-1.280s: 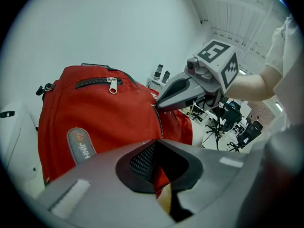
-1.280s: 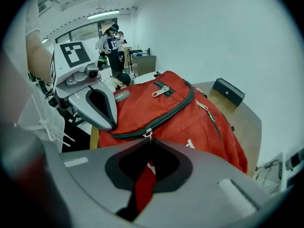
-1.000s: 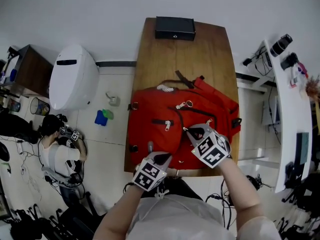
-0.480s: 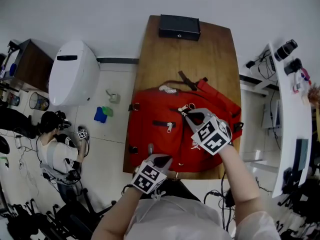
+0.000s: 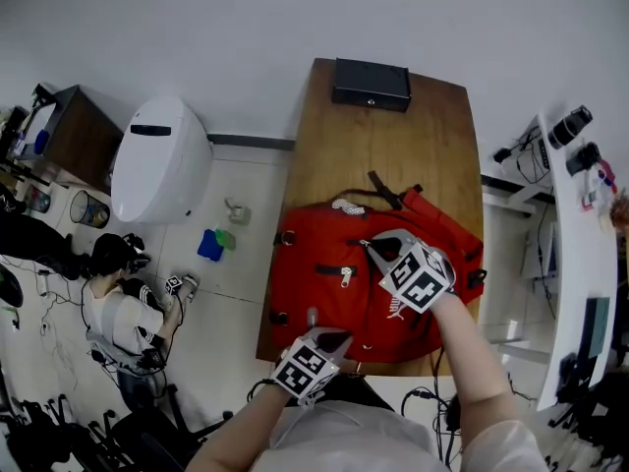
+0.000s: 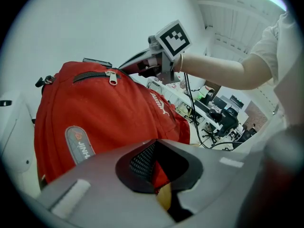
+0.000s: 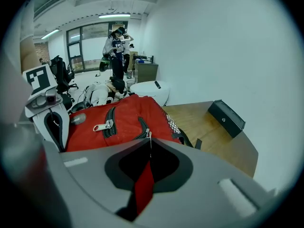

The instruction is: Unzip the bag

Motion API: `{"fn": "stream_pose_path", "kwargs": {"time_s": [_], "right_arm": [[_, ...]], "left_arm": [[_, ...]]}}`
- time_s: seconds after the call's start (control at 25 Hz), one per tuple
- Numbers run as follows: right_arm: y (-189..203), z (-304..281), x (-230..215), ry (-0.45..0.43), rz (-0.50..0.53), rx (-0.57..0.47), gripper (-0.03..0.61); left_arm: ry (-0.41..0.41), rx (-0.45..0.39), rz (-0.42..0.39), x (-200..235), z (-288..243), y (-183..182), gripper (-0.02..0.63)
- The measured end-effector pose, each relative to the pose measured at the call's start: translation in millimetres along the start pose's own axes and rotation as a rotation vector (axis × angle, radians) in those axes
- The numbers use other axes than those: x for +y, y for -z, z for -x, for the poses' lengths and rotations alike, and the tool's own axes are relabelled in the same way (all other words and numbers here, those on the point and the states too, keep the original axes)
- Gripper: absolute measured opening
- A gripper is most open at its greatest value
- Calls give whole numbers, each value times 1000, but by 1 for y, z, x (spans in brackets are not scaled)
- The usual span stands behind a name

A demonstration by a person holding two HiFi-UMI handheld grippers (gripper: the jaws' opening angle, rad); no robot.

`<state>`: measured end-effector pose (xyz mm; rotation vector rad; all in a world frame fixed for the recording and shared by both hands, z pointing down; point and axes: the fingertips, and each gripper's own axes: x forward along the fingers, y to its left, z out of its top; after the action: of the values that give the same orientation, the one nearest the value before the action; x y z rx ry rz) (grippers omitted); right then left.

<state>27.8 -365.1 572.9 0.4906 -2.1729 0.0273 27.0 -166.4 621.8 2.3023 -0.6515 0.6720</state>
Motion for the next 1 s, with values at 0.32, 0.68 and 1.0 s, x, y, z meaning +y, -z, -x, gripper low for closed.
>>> {"fn": "stream_pose_path", "kwargs": {"time_s": [0.32,0.68,1.0], "right_arm": [[-4,17,0,-29,-121,-122,41],[12,111,14,122,-294,-383,8],[31,183,84,233,-382,-536,8]], "left_arm": [[30,22,-68,-2,2,5,6],[-76,-121,-89,-2,28,-20,6],[-225,-428,-169,-46,104,-83,6]]}}
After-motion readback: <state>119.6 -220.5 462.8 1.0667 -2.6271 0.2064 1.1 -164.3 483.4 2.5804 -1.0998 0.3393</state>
